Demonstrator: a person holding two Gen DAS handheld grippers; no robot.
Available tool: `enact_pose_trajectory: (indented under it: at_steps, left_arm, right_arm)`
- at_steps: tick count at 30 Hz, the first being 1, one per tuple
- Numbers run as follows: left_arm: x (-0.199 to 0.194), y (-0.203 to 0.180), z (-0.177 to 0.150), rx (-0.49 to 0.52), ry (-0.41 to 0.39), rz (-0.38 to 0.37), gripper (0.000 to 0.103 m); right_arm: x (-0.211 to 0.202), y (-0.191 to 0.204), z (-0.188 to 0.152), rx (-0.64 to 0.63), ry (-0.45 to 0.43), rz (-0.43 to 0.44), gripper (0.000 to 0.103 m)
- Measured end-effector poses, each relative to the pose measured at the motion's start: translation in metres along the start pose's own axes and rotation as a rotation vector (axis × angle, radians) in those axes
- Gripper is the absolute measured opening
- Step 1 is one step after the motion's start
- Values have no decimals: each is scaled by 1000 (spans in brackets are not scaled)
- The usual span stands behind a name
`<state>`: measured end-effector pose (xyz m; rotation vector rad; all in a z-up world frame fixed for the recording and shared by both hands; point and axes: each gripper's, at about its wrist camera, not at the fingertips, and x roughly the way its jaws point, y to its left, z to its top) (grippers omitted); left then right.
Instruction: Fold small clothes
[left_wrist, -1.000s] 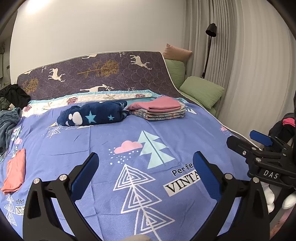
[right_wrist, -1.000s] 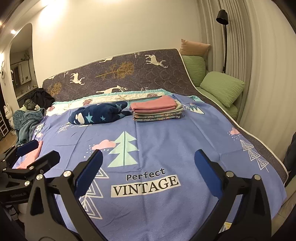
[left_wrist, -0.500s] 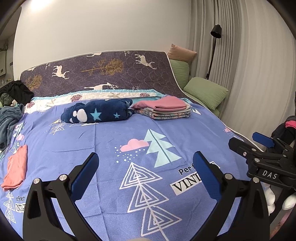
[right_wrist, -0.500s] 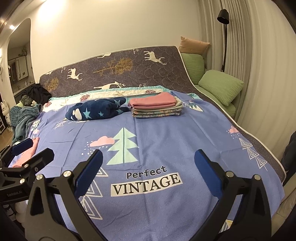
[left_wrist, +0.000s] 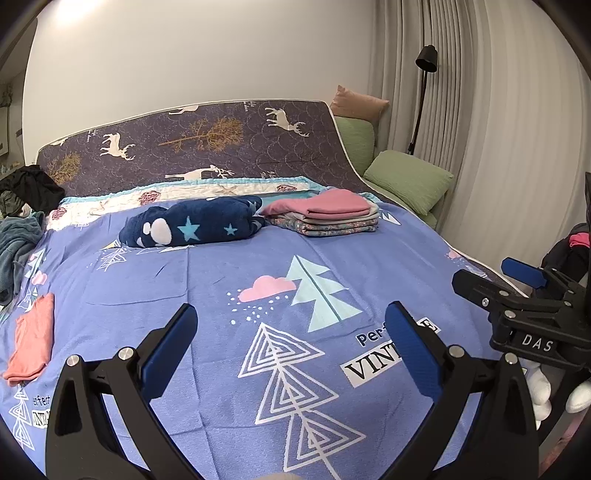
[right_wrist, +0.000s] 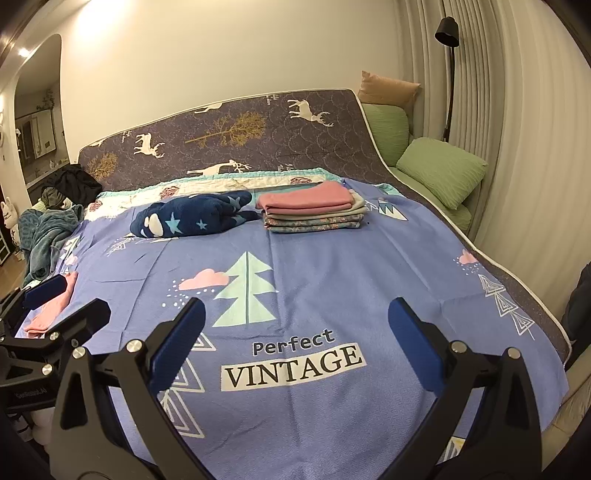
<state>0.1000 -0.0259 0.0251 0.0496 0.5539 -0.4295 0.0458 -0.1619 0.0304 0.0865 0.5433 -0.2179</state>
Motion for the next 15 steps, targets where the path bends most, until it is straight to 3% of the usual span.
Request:
enact_pose_trajectory:
  at_steps: [15]
  left_arm:
    - [4,2,-1,-7,8,27,102]
  right_arm:
    - [2,-1,0,-9,-9,3,101]
